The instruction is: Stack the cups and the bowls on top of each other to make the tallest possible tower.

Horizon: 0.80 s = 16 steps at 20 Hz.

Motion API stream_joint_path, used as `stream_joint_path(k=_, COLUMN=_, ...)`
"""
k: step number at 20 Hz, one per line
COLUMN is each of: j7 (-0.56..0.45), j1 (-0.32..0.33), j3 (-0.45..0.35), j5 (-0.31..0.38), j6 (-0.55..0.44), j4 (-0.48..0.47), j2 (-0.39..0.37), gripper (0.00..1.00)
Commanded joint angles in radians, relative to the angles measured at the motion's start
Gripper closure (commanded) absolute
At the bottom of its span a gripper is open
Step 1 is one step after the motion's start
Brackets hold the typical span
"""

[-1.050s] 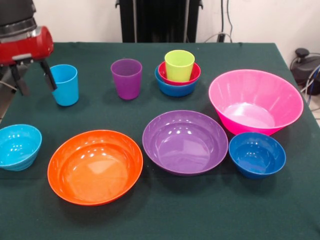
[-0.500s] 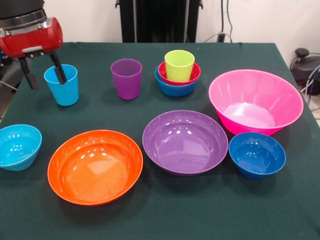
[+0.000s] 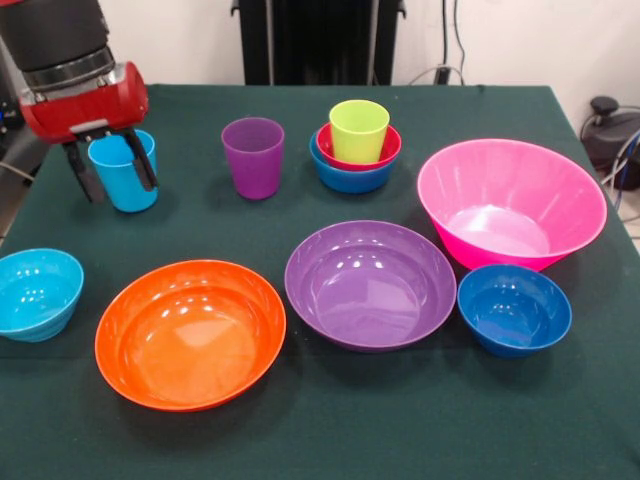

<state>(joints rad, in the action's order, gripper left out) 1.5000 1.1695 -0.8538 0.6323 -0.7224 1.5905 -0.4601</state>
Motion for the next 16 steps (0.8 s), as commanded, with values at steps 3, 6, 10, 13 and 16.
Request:
stream_joint_path(k=3, j7=-0.272, j1=-0.049, j3=0.029, j5=0.063, j6=-0.098, j4=-0.098, j2=0.074, gripper=0.0)
stream_joint_path(k=6, j7=-0.275, j1=-0.05, j3=0.029, j5=0.06, j6=-0.113, j4=-0.119, j2=0.068, gripper=0.0)
stream_joint_path(k=10, j7=-0.211, j1=-0.053, j3=0.04, j5=0.045, j6=-0.104, j4=-0.114, j2=0.042, gripper=0.0)
stream_joint_path(k=13, j7=-0.169, j1=-0.061, j3=0.048, j5=0.04, j6=-0.093, j4=-0.111, j2=0.024, gripper=0.0)
stream_joint_path(k=16, j7=-0.1, j1=-0.066, j3=0.055, j5=0.028, j6=-0.057, j4=-0.1, j2=0.011, gripper=0.0)
